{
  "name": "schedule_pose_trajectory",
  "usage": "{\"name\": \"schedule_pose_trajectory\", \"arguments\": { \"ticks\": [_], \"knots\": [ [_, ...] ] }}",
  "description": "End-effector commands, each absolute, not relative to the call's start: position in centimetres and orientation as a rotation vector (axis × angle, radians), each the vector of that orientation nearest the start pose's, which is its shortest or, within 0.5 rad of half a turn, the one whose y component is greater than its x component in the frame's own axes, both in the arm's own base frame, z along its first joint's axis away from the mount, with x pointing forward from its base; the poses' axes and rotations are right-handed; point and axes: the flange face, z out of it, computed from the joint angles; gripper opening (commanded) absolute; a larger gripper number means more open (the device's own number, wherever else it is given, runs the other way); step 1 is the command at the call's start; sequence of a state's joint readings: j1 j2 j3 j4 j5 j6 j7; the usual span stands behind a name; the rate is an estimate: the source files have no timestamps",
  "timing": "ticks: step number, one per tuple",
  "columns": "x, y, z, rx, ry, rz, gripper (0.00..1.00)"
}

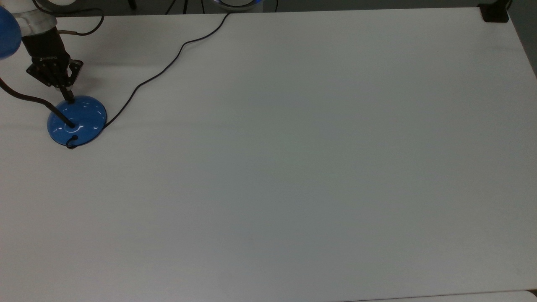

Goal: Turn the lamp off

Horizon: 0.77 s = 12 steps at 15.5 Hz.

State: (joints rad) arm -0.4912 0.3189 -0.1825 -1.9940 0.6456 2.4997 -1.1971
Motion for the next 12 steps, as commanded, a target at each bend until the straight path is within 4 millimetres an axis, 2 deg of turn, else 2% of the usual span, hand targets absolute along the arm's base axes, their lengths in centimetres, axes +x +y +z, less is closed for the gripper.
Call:
{"name": "schedule_pose_trajectory", "arguments": {
  "ticks": [1,4,6,7,8,10,12],
  "knots": [
    [46.9,-39.1,31.7,-3.027,-0.178,-0.59,0.0],
    [44.1,-40.4,34.9,-3.0,-0.362,-0.409,0.0],
    [42.4,-41.6,38.7,-2.968,-0.473,-0.24,0.0],
    [42.1,-41.7,40.8,-2.934,-0.504,-0.188,0.0],
    [41.9,-41.4,43.0,-2.91,-0.516,-0.165,0.0],
    [41.8,-39.8,47.3,-2.898,-0.434,-0.144,0.0],
    [42.5,-37.2,51.2,-2.912,-0.332,-0.075,0.0]
  ]
}}
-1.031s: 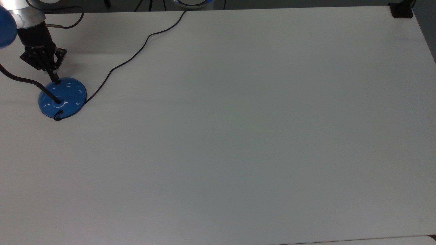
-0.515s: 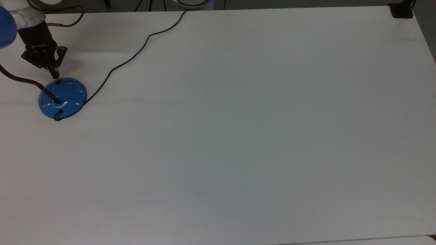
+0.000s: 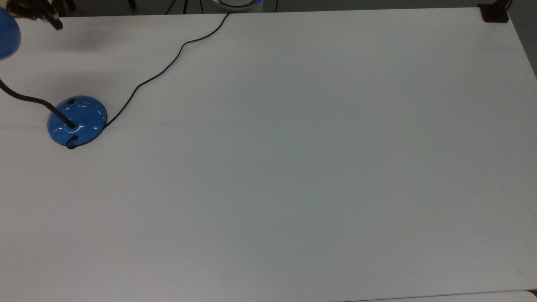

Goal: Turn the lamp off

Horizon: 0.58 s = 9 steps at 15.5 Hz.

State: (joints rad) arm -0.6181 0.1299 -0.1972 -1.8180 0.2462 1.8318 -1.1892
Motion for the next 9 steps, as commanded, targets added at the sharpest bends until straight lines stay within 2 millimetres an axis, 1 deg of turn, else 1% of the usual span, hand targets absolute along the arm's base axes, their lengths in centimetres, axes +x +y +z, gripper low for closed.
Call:
{"name": "schedule_pose_trajectory", "arguments": {
  "ticks": [1,3,4,5,6,8,9],
  "knots": [
    [43.2,-35.5,53.1,-2.9,-0.295,-0.046,0.0],
    [45.1,-31.8,57.2,-2.889,-0.172,0.019,0.0],
    [46.6,-28.7,59.8,-2.892,-0.087,0.059,0.0],
    [47.7,-26.3,61.0,-2.899,-0.049,0.078,0.0],
    [48.9,-22.6,62.5,-2.917,0.022,0.072,0.0],
    [50.0,-18.5,63.9,-2.928,0.118,0.062,0.0],
    [50.6,-16.3,64.1,-2.936,0.131,0.073,0.0]
  ]
}}
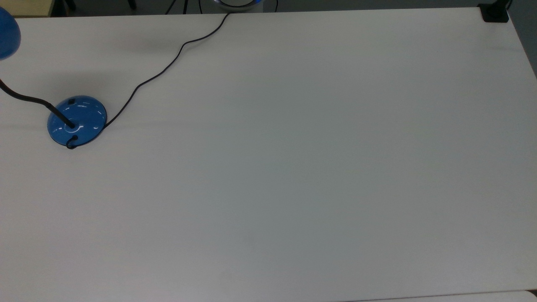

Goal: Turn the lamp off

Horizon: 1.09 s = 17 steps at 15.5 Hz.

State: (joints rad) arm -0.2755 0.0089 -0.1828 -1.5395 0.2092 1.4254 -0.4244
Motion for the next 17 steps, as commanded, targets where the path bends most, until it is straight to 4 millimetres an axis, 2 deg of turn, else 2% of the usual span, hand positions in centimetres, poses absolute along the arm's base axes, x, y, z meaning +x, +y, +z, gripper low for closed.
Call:
{"name": "schedule_pose_trajectory", "arguments": {
  "ticks": [1,2,4,5,6,7,8,12,14,17],
  "knots": [
    [51.2,-14.0,64.3,-2.961,0.122,0.088,0.0],
    [51.6,-12.3,64.2,-2.997,0.116,0.104,0.0],
    [52.8,-9.5,63.9,-3.067,0.052,0.07,0.13],
    [53.5,-8.9,63.4,-3.089,0.033,0.024,0.25],
    [54.1,-8.5,63.1,-3.106,0.012,-0.027,0.52],
    [54.5,-8.4,62.8,-3.126,-0.006,-0.061,0.97],
    [54.8,-8.5,62.7,-3.131,-0.006,-0.096,1.0],
    [55.2,-8.4,62.7,-3.138,-0.032,-0.124,1.0],
    [56.1,-6.7,61.9,-3.171,-0.112,-0.101,1.0],
    [55.8,-6.9,62.0,-3.173,-0.095,-0.09,1.0]
  ]
}}
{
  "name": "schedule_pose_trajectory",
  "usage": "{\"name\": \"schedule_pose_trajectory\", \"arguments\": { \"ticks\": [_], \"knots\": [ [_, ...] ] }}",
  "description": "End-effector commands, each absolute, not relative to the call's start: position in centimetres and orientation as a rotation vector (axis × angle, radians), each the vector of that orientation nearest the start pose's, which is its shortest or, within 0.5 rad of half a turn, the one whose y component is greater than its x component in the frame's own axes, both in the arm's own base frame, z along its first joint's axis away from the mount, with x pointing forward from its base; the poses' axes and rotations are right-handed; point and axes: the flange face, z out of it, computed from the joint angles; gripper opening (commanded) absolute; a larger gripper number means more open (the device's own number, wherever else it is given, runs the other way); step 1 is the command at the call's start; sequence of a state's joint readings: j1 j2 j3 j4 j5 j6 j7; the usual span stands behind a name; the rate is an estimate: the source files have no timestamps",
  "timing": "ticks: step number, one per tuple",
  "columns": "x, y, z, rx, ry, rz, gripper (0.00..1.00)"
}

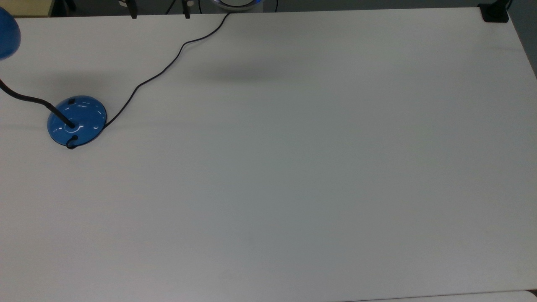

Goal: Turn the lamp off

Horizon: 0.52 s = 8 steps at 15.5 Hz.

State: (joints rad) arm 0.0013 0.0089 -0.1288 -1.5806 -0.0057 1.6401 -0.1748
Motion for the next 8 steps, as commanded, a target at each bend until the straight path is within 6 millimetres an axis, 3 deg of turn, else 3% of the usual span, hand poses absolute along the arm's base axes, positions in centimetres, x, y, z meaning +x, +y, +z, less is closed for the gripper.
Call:
{"name": "schedule_pose_trajectory", "arguments": {
  "ticks": [1,8],
  "knots": [
    [55.84,-7.14,61.88,-3.174,-0.085,-0.088,1.0],
    [55.76,-7.56,61.92,-3.173,-0.075,-0.086,1.0]
  ]
}}
